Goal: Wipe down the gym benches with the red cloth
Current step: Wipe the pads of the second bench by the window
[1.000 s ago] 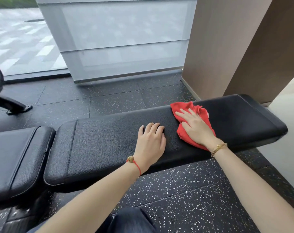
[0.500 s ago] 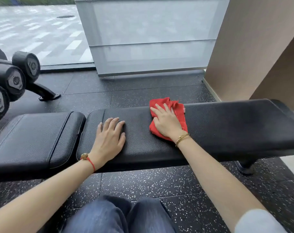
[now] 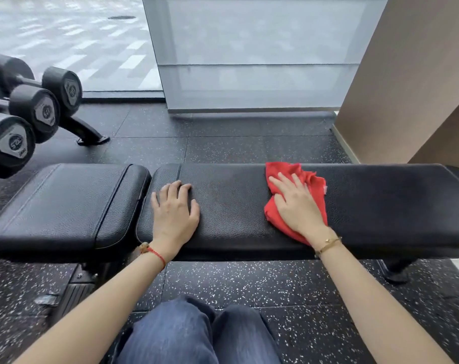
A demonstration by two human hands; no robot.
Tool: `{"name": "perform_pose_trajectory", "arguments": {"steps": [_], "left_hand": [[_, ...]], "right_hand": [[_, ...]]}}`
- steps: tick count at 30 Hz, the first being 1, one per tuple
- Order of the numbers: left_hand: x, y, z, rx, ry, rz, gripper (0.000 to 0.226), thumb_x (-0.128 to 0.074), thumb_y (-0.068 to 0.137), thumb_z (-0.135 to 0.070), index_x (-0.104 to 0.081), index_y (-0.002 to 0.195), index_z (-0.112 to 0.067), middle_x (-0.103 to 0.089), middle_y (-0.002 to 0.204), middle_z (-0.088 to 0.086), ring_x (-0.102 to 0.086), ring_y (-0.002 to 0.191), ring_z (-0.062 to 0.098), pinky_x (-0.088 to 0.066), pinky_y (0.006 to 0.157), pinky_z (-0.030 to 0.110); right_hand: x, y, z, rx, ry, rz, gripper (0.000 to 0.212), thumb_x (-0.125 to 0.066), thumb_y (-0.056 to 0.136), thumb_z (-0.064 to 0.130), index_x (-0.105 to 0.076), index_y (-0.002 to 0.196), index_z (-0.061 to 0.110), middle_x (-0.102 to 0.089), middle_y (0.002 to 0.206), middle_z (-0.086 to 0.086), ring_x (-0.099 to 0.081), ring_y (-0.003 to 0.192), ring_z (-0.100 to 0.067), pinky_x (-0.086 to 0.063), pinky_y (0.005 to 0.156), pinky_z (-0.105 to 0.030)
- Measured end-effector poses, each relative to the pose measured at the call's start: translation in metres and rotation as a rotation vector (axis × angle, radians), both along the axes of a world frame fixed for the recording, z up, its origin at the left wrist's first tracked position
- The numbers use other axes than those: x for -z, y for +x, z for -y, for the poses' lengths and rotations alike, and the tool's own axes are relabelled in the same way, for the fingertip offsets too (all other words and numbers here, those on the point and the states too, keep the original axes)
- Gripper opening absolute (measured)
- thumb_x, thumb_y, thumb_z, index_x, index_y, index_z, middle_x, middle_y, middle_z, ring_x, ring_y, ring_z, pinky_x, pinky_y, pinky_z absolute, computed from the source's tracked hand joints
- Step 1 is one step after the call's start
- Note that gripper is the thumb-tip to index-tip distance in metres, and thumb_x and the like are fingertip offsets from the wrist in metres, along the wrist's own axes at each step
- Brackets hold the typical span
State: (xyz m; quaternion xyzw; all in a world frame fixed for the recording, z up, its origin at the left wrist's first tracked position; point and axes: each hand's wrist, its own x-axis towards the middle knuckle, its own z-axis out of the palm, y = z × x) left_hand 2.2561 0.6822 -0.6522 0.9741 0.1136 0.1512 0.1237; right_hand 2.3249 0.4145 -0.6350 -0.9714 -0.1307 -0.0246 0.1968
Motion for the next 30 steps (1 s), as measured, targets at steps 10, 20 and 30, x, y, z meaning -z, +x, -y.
{"name": "perform_pose_trajectory", "arguments": {"steps": [10,20,30], "left_hand": [[-0.001,0.001,0.002,-0.019,-0.001,0.011,0.044,-0.046,0.09,-0.033,-0.055,0.129,-0.017,-0.051,0.14,0.007,-0.04,0.134,0.028,-0.024,0.114,0.054],[-0.004,-0.002,0.002,-0.019,-0.003,0.04,0.051,-0.036,0.086,-0.035,-0.057,0.13,-0.017,-0.051,0.142,0.006,-0.041,0.134,0.027,-0.024,0.114,0.054],[-0.004,-0.004,0.002,-0.009,-0.016,0.011,0.042,-0.05,0.093,-0.029,-0.055,0.133,-0.016,-0.049,0.144,0.007,-0.038,0.136,0.028,-0.021,0.116,0.053]], "right_hand": [[-0.005,-0.005,-0.106,-0.232,-0.075,0.02,0.052,-0.039,0.096,0.028,-0.033,0.149,0.028,-0.022,0.16,0.005,-0.011,0.149,-0.027,-0.006,0.121,-0.047],[-0.011,-0.045,-0.059,-0.2,0.162,0.092,0.054,-0.044,0.096,0.044,-0.034,0.147,0.029,-0.032,0.156,0.006,-0.02,0.147,-0.017,-0.013,0.122,-0.041],[-0.001,-0.046,-0.049,0.142,0.025,-0.011,0.088,-0.039,0.084,0.073,-0.036,0.145,0.01,-0.025,0.157,-0.005,-0.015,0.147,-0.025,-0.005,0.121,-0.049]]}}
